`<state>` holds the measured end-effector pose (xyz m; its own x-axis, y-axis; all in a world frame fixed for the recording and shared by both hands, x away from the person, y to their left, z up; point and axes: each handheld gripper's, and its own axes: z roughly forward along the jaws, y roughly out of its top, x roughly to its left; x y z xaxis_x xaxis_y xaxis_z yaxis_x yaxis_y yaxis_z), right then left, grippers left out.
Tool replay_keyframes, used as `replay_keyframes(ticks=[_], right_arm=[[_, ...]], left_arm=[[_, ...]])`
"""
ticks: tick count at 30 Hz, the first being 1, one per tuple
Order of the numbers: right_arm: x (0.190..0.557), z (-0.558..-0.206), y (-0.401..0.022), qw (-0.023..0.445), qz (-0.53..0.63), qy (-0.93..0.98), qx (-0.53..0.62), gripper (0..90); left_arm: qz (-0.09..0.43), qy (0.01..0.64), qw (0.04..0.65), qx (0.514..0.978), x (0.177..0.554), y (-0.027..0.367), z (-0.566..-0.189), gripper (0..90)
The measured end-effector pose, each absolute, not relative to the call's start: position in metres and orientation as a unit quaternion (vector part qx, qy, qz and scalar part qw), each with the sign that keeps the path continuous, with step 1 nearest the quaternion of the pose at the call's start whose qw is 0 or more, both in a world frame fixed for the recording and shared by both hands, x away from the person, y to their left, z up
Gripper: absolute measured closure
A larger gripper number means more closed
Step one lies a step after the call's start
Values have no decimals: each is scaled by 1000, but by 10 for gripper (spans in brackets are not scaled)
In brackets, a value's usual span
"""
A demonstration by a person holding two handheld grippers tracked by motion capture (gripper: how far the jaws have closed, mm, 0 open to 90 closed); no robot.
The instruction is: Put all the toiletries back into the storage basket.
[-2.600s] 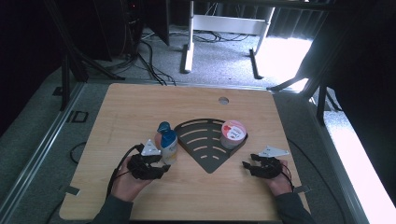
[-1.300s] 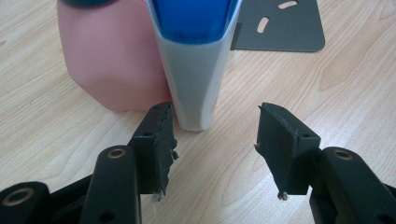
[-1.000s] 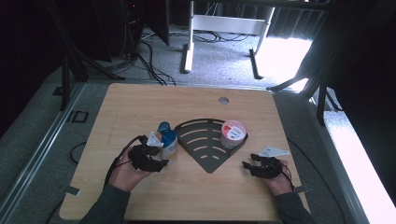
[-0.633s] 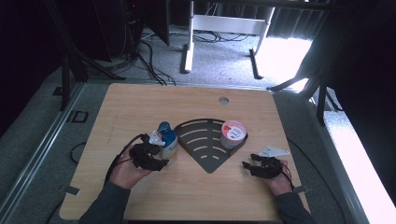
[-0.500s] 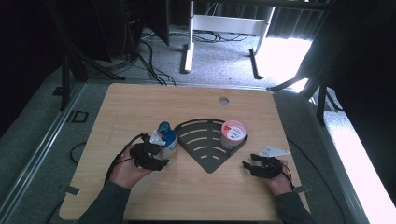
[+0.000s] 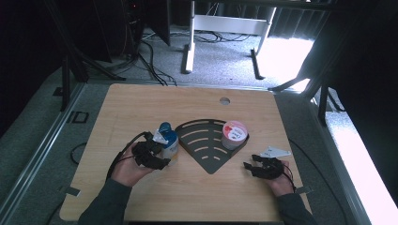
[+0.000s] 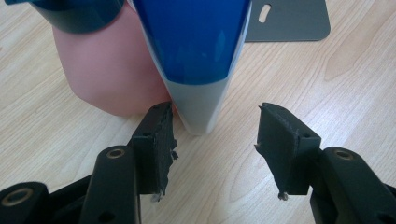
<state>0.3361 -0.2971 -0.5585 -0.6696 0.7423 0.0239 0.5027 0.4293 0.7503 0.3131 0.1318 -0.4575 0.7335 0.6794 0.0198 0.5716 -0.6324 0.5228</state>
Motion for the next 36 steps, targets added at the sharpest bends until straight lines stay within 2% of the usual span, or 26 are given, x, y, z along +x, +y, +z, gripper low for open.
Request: replay_keyframes(ticks=[36], right_arm=[[336, -558, -297, 155, 382, 830, 376, 442]], left_arm=[[100, 346, 207, 910, 328, 119, -448, 436]])
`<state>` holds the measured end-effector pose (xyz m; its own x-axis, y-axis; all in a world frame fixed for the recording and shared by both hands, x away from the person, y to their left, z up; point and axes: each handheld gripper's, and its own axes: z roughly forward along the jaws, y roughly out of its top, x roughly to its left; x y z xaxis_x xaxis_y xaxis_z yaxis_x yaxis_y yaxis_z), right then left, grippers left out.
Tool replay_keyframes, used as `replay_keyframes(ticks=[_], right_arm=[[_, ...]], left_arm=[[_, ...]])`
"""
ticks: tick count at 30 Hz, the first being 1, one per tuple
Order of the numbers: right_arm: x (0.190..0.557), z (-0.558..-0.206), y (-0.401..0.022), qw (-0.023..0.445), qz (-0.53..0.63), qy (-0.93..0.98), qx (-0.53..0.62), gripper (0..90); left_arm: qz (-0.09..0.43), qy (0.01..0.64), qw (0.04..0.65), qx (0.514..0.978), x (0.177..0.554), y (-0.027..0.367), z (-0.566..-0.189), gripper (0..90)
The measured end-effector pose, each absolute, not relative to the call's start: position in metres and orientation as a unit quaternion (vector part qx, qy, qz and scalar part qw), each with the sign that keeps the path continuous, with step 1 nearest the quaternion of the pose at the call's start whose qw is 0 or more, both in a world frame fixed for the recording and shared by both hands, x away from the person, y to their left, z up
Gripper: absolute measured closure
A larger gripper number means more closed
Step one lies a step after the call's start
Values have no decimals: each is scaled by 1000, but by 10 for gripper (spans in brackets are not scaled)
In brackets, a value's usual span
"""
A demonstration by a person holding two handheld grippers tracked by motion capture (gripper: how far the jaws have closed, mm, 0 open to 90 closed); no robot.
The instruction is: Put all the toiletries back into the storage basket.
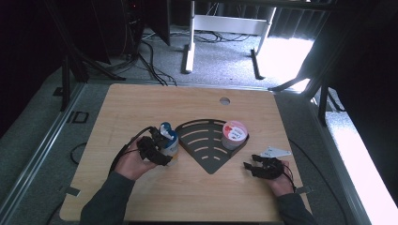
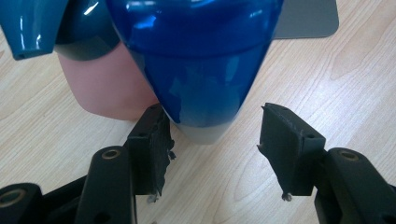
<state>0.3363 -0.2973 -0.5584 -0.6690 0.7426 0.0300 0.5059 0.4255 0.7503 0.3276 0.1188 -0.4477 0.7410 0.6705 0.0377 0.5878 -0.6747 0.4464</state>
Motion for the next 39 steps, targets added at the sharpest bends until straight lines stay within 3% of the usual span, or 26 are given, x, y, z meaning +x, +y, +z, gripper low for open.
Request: replay_keyframes(ticks=[39], right_arm=[[337, -558, -298, 154, 383, 829, 377, 441]], left_arm=[[90, 339, 162, 923, 340, 105, -438, 433]])
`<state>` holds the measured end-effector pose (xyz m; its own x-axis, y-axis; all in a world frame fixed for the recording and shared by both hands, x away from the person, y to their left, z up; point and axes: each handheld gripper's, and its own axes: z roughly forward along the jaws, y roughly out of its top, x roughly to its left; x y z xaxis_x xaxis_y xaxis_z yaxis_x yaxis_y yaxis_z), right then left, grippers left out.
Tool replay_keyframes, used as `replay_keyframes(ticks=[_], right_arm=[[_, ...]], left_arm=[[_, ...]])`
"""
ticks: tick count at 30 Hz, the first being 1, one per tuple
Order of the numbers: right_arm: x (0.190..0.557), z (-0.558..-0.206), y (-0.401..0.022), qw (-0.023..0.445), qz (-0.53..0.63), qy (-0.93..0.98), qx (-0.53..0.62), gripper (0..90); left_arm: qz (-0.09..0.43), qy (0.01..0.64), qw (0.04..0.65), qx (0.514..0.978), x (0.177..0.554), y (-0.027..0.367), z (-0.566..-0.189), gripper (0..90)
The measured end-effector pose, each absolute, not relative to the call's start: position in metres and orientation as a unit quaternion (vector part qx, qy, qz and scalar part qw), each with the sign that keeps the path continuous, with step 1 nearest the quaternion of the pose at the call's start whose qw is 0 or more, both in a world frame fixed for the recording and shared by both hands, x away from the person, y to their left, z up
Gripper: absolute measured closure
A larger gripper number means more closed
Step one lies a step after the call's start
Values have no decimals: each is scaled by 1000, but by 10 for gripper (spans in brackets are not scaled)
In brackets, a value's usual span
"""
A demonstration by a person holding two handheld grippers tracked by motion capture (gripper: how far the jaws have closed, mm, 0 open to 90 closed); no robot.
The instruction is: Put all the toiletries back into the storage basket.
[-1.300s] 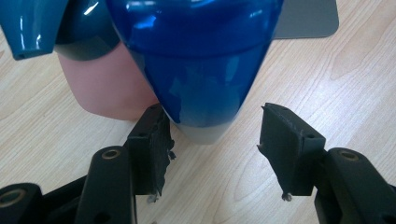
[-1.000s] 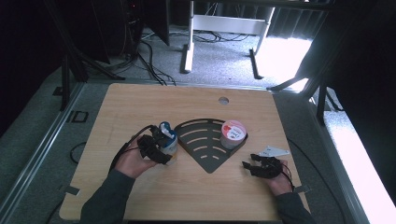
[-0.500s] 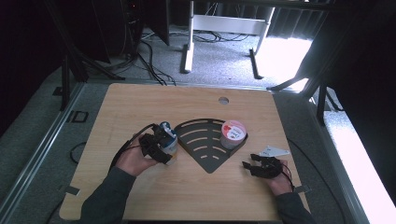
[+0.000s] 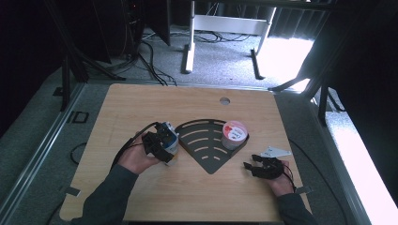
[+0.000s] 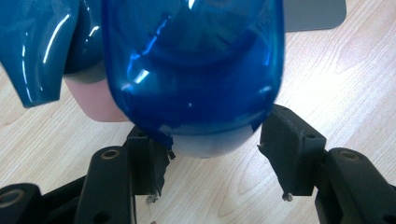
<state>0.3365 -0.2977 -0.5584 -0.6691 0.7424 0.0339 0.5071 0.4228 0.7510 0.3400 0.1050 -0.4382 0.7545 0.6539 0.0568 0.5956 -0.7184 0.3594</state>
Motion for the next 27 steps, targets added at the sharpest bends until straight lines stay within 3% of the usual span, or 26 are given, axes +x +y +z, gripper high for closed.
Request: replay_keyframes(ticks=[27], right_arm=[[336, -558, -298, 153, 383, 830, 375, 439]], left_arm=[[88, 338, 139, 927, 352, 94, -435, 437]])
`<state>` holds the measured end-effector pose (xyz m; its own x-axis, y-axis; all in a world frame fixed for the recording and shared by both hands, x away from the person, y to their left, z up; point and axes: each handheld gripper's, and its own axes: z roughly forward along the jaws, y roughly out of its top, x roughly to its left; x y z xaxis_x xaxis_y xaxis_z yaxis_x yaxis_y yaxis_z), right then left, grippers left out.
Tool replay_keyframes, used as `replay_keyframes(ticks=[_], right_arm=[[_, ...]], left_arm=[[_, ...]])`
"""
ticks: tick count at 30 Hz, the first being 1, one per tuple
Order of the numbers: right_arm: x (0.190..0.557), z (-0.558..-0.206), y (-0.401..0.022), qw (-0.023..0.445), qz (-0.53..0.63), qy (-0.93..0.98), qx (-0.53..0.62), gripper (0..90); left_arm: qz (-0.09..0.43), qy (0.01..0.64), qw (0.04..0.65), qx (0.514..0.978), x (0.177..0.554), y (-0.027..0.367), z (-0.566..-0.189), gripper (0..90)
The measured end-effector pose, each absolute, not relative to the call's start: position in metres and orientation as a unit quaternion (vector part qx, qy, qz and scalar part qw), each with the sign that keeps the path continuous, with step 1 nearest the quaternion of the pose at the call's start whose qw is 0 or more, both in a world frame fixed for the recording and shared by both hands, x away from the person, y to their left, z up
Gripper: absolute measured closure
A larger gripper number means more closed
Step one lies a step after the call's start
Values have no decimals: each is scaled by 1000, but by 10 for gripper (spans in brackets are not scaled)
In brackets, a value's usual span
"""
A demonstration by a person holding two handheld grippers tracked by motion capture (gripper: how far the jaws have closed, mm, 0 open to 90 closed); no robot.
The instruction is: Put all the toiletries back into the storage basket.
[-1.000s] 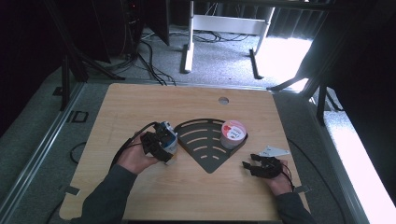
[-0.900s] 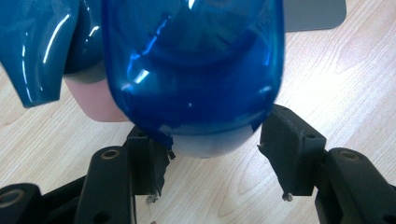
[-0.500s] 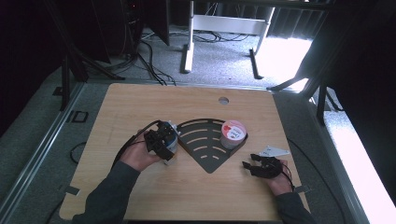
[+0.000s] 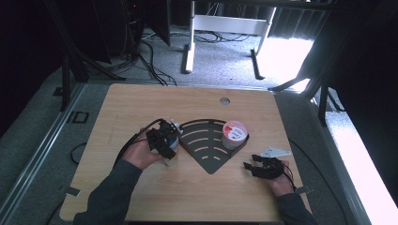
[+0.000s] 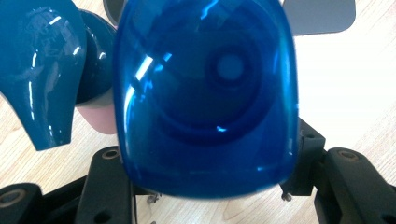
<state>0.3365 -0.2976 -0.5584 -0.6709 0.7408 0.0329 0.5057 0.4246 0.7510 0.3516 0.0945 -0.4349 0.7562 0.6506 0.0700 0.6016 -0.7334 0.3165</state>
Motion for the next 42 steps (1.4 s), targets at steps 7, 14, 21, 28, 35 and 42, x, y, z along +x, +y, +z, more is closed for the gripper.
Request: replay_keyframes(ticks=[7, 14, 21, 28, 35, 42], right_arm=[[336, -558, -298, 153, 383, 830, 376, 439], [336, -558, -298, 152, 384, 830, 376, 439], [337, -558, -298, 151, 384, 830, 375, 439], [336, -558, -298, 151, 384, 830, 374, 439], [337, -558, -298, 150, 385, 830, 375, 439], [336, -558, -298, 151, 384, 830, 374, 439]], left_arm=[[91, 338, 143, 926, 354, 93, -431, 441], [93, 335, 140, 927, 358, 91, -427, 445], [88, 335, 133, 929, 361, 89, -429, 449], [86, 334, 126, 930, 364, 86, -432, 454], [85, 327, 115, 934, 366, 83, -433, 473], [80, 326, 111, 935, 366, 82, -434, 500]])
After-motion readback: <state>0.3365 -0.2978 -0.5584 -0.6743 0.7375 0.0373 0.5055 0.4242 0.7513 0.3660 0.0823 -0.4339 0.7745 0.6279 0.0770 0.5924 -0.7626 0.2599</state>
